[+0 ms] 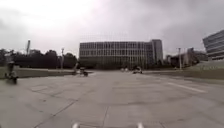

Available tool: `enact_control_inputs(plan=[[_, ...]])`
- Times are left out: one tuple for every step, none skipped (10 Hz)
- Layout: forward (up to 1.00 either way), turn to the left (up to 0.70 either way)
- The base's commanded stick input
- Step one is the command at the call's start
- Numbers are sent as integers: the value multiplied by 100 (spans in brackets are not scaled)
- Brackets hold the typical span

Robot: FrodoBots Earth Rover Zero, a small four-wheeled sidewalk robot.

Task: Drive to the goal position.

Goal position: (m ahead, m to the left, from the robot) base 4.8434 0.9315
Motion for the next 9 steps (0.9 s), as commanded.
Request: enact_control_inputs(plan=[[50, -23], [50, 0], [50, 0], [50, 0], [50, 0], [50, 0], [50, 0], [50, 0], [50, 0]])
